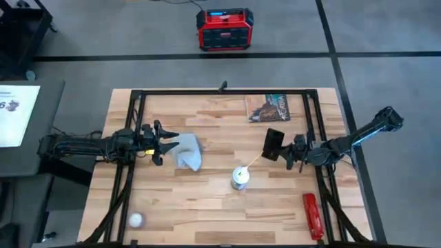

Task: Apply microfiber cloth
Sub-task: Put the cellphone on the table

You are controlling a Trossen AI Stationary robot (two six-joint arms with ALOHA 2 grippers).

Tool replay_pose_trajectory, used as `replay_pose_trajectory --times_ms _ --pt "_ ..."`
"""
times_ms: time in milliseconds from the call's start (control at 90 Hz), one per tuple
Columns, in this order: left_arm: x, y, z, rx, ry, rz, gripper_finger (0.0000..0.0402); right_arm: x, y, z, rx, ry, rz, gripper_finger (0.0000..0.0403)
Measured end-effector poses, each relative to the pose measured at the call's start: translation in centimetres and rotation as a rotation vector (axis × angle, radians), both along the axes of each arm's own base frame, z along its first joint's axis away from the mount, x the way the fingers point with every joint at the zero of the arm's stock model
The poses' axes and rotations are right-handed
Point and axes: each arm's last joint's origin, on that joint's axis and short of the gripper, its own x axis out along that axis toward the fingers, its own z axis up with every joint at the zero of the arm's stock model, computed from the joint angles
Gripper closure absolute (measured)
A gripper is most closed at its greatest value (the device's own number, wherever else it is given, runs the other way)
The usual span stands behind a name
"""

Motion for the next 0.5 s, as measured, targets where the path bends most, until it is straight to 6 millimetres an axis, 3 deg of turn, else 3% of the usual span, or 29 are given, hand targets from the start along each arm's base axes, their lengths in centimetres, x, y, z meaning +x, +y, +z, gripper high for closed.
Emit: replay_pose_trajectory --times_ms 156,389,500 --pt "0.0 0.0 0.0 -0.011 -0.004 -0.001 0.0243 0.3 0.2 -0.8 0.125 0.030 0.002 0.0391" --pt "0.0 0.0 0.0 -0.008 -0.003 -0.001 0.0243 0.8 0.4 -1.1 0.103 0.042 0.017 0.0390" --pt "0.0 0.0 0.0 -0.010 -0.003 -0.001 0.0243 0.8 0.3 -1.7 0.098 0.093 -0.006 0.0364"
